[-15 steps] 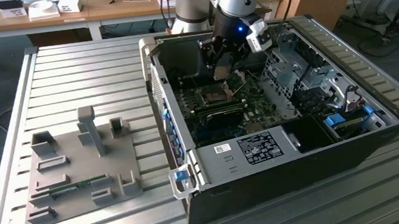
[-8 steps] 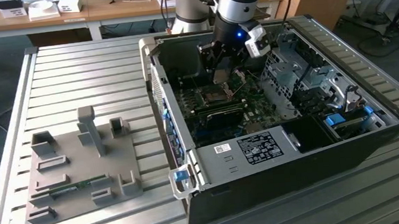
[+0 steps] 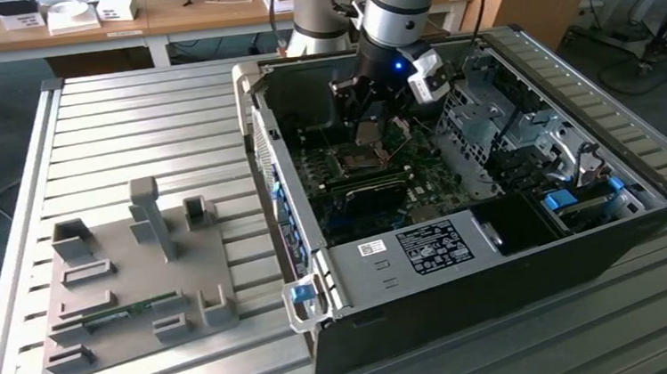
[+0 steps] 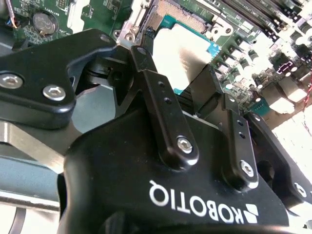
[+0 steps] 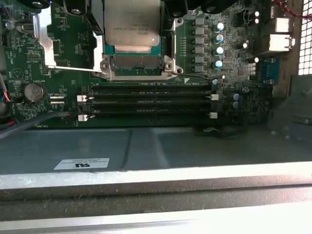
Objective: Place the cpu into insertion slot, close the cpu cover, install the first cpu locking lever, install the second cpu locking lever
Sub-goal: 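Place the cpu into insertion slot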
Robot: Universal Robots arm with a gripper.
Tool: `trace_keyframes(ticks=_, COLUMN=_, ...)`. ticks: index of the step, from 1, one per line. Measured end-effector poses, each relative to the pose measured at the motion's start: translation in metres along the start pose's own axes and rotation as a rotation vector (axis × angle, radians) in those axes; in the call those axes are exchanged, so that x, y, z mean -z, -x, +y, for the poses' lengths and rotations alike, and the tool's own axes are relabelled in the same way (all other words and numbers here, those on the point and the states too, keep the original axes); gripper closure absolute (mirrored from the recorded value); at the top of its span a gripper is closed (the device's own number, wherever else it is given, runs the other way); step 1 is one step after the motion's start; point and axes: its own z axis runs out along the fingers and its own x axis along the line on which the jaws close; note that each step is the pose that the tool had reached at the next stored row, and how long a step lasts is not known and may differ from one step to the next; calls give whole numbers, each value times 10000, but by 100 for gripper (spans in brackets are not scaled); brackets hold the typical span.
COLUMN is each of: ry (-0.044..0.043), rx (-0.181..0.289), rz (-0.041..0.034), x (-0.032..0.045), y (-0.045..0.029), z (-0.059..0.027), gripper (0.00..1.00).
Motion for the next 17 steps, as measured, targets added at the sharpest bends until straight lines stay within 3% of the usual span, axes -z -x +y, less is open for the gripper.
trace_keyframes(ticks=6, ry=3, rx=1, rz=-2, x=-80, y=2, z=-8, gripper=46)
trace_keyframes(ticks=11, ry=1, rx=-3, rz=-1, x=-83, y=2, z=-8, gripper=46)
trace_keyframes(ticks=17, ry=21, rx=-951, rz=-99, x=-103, y=2, z=-10, gripper=46)
